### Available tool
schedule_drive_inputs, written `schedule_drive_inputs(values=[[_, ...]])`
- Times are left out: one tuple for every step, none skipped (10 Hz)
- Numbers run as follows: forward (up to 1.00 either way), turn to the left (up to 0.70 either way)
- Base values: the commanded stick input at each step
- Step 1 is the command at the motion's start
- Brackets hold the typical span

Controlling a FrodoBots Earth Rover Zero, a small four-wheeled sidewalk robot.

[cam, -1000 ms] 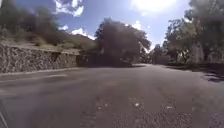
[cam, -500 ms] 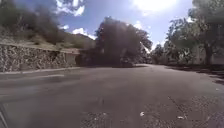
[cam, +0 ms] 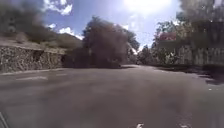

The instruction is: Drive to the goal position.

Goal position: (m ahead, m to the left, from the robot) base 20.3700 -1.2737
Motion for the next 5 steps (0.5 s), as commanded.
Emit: schedule_drive_inputs(values=[[0.5,0.0],[0.5,0.0],[0.5,0.0],[0.5,0.0],[0.5,0.0]])
